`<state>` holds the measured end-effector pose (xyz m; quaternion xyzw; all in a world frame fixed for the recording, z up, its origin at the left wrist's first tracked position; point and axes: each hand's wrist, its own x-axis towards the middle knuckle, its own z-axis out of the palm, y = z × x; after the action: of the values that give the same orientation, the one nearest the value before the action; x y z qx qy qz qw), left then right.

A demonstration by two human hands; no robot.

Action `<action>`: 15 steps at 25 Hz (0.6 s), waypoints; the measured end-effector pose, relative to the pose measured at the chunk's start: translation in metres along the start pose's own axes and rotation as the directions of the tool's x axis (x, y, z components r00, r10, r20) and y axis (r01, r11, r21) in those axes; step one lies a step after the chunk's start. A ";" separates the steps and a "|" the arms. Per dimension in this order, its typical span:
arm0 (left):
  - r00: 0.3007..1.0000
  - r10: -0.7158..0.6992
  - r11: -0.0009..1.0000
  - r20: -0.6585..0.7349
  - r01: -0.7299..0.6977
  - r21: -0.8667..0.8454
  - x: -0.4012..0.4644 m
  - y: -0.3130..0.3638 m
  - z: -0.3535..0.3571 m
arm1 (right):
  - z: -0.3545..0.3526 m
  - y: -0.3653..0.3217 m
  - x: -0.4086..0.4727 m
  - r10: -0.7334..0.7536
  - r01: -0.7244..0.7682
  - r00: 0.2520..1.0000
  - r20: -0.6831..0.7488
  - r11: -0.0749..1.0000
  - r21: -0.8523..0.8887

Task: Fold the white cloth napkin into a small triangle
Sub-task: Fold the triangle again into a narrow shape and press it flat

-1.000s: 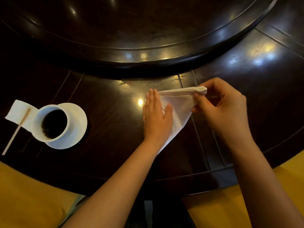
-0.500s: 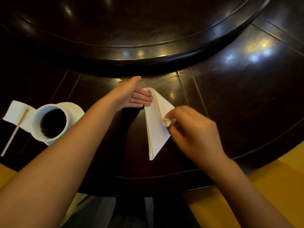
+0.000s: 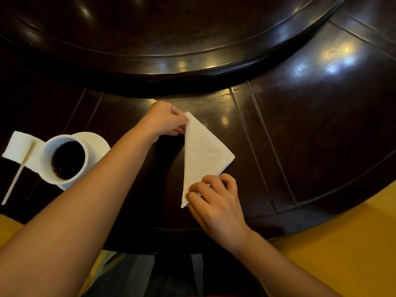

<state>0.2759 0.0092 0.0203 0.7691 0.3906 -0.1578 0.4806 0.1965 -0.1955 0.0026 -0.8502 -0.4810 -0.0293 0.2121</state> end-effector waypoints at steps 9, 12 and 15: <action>0.987 0.072 0.996 -0.142 -0.079 -0.043 -0.002 -0.012 0.010 | 0.005 0.046 0.019 0.221 -0.221 0.969 0.115 0.975 -0.014; 0.987 0.090 0.996 -0.135 -0.093 -0.014 -0.001 -0.013 0.010 | 0.015 0.066 0.026 0.220 -0.200 0.926 0.307 0.975 -0.094; 0.981 0.146 0.989 -0.126 -0.142 0.043 -0.003 -0.014 0.011 | 0.022 0.077 0.022 0.172 -0.146 0.915 0.364 0.984 -0.097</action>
<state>0.2649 0.0020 0.0079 0.8121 0.3614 -0.0790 0.4512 0.2691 -0.2036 -0.0378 -0.8833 -0.4403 0.1331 0.0900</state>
